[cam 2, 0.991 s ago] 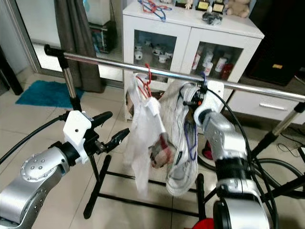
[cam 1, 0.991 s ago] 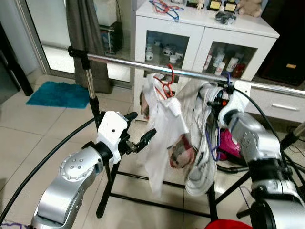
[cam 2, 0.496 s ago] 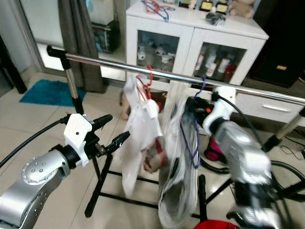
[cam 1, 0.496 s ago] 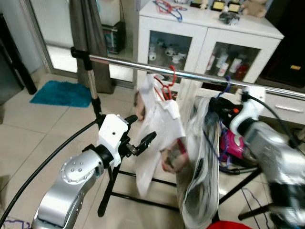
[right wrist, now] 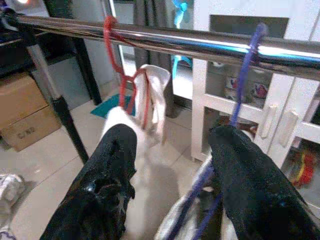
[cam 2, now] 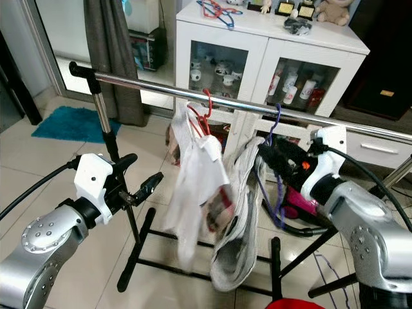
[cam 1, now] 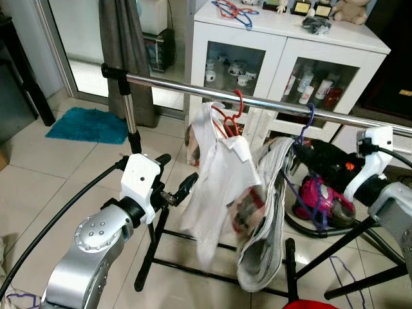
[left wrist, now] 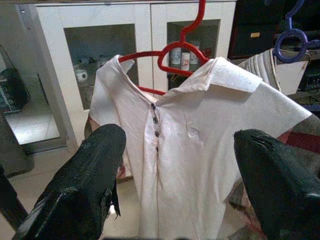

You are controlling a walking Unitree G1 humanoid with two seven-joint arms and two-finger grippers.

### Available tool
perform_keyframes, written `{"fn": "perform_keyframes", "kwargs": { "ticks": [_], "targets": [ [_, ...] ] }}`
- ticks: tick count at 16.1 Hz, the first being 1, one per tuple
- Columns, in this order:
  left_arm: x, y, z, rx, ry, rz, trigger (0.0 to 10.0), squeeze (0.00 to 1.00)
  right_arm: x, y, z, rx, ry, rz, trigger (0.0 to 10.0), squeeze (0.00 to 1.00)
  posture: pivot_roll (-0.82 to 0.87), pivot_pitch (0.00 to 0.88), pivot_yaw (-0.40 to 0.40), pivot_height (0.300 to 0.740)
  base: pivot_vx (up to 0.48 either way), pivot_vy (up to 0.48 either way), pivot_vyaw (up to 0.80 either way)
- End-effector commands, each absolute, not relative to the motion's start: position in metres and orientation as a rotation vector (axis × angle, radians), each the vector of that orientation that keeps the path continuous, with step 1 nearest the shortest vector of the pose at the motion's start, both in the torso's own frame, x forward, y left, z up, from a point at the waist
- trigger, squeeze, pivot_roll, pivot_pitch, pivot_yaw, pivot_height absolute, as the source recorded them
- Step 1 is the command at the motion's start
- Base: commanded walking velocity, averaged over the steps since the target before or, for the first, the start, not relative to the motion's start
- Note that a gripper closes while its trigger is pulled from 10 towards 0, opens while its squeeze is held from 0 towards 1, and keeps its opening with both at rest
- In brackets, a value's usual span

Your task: Hang hanger

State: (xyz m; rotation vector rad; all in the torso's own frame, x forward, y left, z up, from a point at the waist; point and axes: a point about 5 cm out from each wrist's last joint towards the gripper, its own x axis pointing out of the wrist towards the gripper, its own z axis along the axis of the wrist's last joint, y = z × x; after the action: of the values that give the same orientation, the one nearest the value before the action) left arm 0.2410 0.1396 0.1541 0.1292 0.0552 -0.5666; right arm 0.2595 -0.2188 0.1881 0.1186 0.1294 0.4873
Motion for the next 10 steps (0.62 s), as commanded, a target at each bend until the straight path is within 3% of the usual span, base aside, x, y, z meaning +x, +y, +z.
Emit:
{"fn": "perform_keyframes", "kwargs": {
  "ticks": [1,3,4,5,9,10],
  "targets": [
    [0.239,0.137,0.156,0.139,0.048,-0.569,10.0,0.0,0.256,-0.219,0.194,0.111,0.117,0.494,10.0,1.0,0.08,0.016,-0.062,0.74,0.0,0.0,0.0],
    [0.239,0.138,0.155,0.147,0.051,-0.566,10.0,0.0,0.255,-0.218,0.197,0.112,0.108,0.498,10.0,0.95,0.09,0.016,-0.06,0.74,0.0,0.0,0.0],
    [0.239,0.138,0.155,0.149,0.051,-0.566,10.0,0.0,0.255,-0.217,0.199,0.116,0.1,0.498,10.0,0.52,0.09,0.014,-0.059,0.74,0.0,0.0,0.0],
    [0.239,0.138,0.155,0.152,0.052,-0.569,10.0,0.0,0.256,-0.215,0.205,0.121,0.079,0.5,10.0,0.0,0.09,0.009,-0.058,0.74,0.0,0.0,0.0],
    [0.238,0.139,0.154,0.158,0.057,-0.575,10.0,0.0,0.258,-0.216,0.21,0.09,0.07,0.471,10.0,0.0,0.09,0.0,-0.055,0.74,0.0,0.0,0.0],
    [0.238,0.137,0.154,0.166,0.057,-0.599,10.0,0.0,0.263,-0.217,0.212,0.094,0.101,0.425,10.0,0.05,0.09,0.0,-0.054,0.74,0.0,0.0,0.0]
  ]
}}
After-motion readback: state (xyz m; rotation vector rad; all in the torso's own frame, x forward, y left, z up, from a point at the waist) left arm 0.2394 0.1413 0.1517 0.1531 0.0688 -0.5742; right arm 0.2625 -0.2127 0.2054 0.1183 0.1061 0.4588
